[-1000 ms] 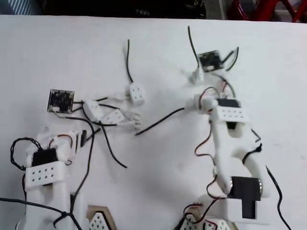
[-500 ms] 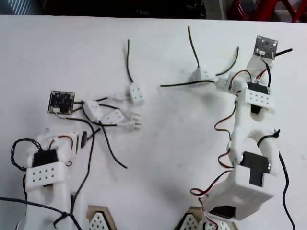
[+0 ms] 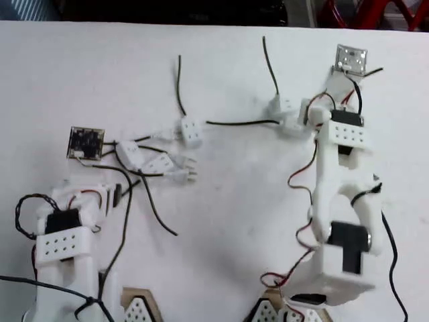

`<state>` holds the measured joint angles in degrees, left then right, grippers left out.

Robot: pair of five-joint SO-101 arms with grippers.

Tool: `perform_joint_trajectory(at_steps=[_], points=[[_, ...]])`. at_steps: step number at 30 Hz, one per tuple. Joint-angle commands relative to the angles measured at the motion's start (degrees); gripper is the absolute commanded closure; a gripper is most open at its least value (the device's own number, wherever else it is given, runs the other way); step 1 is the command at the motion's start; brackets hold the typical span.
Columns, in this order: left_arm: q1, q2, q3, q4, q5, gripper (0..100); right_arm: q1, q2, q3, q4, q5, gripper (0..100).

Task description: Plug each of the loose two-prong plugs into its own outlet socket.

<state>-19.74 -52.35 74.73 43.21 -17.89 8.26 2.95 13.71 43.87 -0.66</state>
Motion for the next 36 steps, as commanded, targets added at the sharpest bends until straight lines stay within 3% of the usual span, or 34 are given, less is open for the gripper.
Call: perform_joint_trajectory(at_steps=[1,8,18,23,27,36], points=[[-0.6,-1.4,-0.4,-1.1,-0.6,75,-3.0,-11.0,-2.6,7.5,-0.4,81.2],[-5.8,-1.4,-0.6,-3.4,-0.3,75,-15.3,-18.0,-1.2,19.2,-0.3,81.2],[-6.2,-1.4,-0.5,-3.5,-0.4,75,-37.1,-11.1,1.1,19.8,0.3,81.2],[-6.2,-1.4,-0.4,-3.5,-0.4,75,-44.6,-8.0,1.1,20.9,12.4,84.7],[-6.2,-1.4,-0.4,-3.5,-0.4,75,-48.4,-5.3,0.9,21.0,20.2,87.1],[-6.1,-1.4,-0.4,-3.5,-0.4,75,-50.8,5.4,-2.3,21.1,21.0,80.7]])
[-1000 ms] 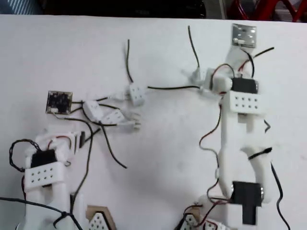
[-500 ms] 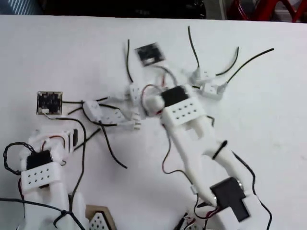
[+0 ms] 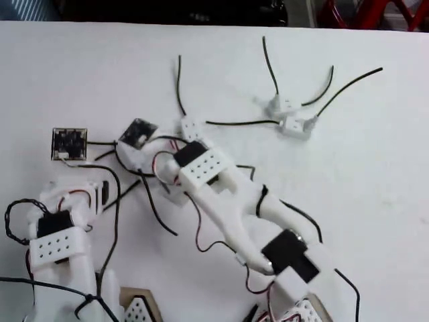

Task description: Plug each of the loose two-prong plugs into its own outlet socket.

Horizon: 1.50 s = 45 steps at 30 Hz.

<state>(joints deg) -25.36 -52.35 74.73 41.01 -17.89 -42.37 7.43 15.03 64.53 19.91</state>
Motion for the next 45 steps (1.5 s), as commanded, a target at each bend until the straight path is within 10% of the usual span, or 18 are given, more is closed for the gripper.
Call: perform_joint_trajectory(at_steps=[1,45], points=[[-0.5,-1.4,-0.4,-1.3,-0.4,75,-0.1,2.0,-4.7,0.4,0.4,80.7],[-0.4,-1.3,-0.4,-1.3,-0.4,75,-1.3,12.3,-11.8,0.1,5.6,90.9]])
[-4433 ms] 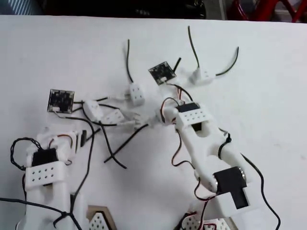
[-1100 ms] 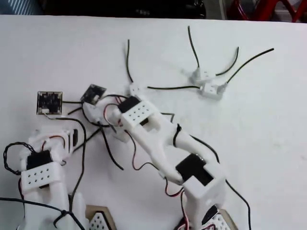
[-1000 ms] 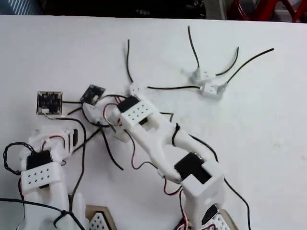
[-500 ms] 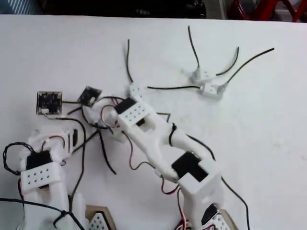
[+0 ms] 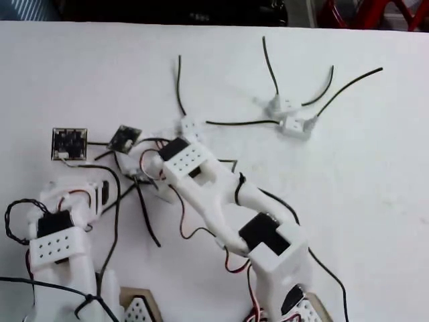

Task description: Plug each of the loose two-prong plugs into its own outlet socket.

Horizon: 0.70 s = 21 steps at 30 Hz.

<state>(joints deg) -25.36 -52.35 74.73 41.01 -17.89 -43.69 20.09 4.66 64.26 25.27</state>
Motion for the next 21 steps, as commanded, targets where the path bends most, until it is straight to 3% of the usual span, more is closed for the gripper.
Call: perform_joint_trajectory(at_steps=[1,13,21], points=[[-0.4,-1.2,-0.4,-1.3,-0.4,75,0.0,-0.4,-1.4,0.4,0.3,91.9],[-0.4,-1.2,-0.4,-1.3,-0.4,75,1.1,2.0,-3.4,1.0,0.2,98.1],[-0.4,-1.2,-0.4,-1.3,-0.4,75,6.5,-10.3,-3.2,9.7,-2.5,98.1]])
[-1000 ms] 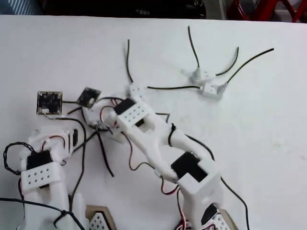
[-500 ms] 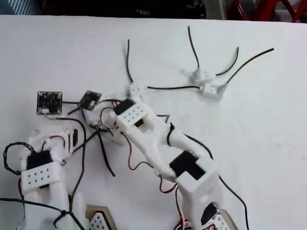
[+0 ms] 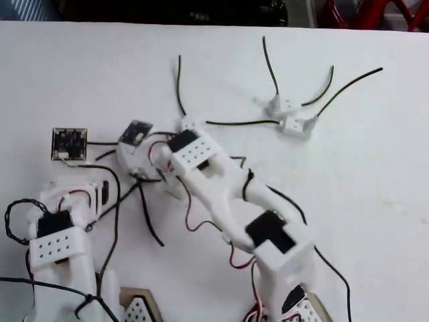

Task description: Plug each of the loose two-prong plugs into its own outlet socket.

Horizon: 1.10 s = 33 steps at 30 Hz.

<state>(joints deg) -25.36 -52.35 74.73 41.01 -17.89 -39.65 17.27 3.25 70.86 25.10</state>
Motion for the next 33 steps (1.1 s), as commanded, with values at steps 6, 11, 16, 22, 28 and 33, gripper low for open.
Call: perform_joint_trajectory(at_steps=[6,11,16,22,28,33], points=[[-0.4,-1.2,-0.4,-1.3,-0.4,75,7.2,-13.9,-0.5,9.2,-6.9,98.1],[-0.4,-1.2,-0.4,-1.3,-0.4,75,12.5,-17.1,6.8,8.0,-7.0,98.1],[-0.4,-1.2,-0.4,-1.3,-0.4,75,13.8,-25.4,14.2,7.9,-7.0,98.1],[-0.4,-1.4,-0.4,-1.3,-0.4,75,14.3,-42.0,18.1,7.9,-7.0,98.1],[-0.4,-1.4,-0.4,-1.3,-0.4,75,14.3,-58.2,19.1,8.3,-11.1,98.2],[-0.3,-1.4,-0.4,-1.3,-0.4,75,13.9,-66.8,19.8,7.9,-11.5,98.2]])
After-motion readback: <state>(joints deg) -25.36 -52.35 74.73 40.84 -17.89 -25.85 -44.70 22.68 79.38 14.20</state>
